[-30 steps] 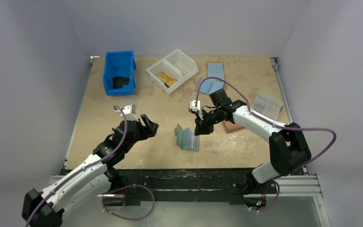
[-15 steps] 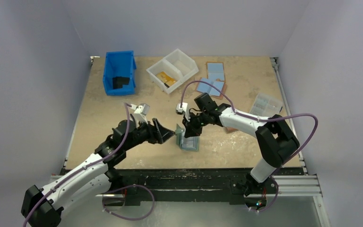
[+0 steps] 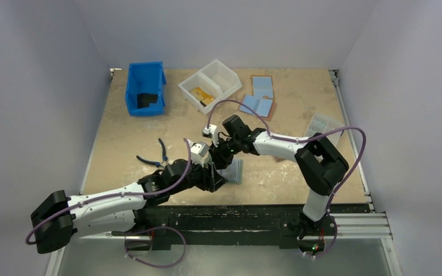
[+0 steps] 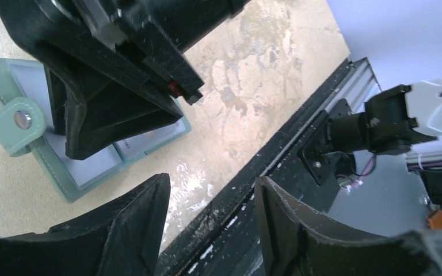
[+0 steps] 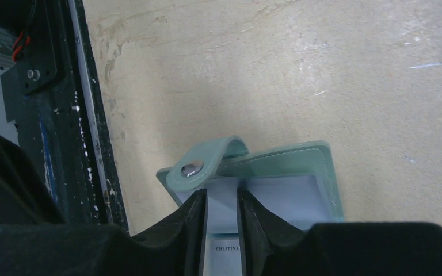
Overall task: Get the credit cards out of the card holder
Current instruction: Open the card holder at the center of the board.
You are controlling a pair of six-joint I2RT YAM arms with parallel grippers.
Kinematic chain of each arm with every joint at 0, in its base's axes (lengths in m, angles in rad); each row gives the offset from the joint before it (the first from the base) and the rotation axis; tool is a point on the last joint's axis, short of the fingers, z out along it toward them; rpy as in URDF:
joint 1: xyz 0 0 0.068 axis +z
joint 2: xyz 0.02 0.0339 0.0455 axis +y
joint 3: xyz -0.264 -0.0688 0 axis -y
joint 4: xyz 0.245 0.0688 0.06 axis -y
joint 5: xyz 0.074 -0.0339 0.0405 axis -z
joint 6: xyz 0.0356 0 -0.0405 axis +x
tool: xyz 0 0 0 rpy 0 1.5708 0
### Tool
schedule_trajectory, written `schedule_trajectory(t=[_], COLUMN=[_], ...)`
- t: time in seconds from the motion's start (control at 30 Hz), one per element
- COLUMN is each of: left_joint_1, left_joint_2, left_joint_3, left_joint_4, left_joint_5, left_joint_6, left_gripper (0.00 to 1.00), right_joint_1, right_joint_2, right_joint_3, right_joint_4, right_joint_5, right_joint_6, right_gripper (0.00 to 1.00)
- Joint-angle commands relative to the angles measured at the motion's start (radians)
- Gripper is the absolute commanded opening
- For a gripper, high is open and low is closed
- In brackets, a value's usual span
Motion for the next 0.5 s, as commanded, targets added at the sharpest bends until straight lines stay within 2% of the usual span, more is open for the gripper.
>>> schedule_trajectory(t=[0.0,0.13,0.17,0.2,0.33,0.47], left_joint_1=[-0.016,-0.017,-0.07,-0.023,-0.013,0.001], left_joint_2=[0.091,0.16,0.173,0.184,0.235,0.304], left_joint_3=[-0.004,-0.016,-0.019,-0.022,-0.012,0.005], left_joint_4=[0.171,0.209,0.21,0.207,0.184,0.132], left_joint_5=[-0.136,-0.263,-0.295,-0.322,-0.391,-0.423], left_joint_6=[-0.013,-0.021,-0.028,-0.038,-0.071,-0.124], left_gripper=[0.56,0.46,0.42,0.41,0.21,0.17], right_joint_1=[-0.037,-0.054,-0.066,-0.079,-0.131,-0.154], right_joint_2=[-0.026,-0.022,-0.024,-0.027,-0.057,-0.11], right_joint_3=[0.008,0.039,0.052,0.064,0.079,0.086], right_joint_4=[0.054,-0.002,-0.029,-0.056,-0.136,-0.214], right_joint_5=[-0.024,-0.076,-0.099,-0.121,-0.193,-0.2], right_joint_6=[0.06,0.005,-0.018,-0.045,-0.141,-0.234], right_gripper=[0.34,0.34,0.34,0.34,0.34,0.35])
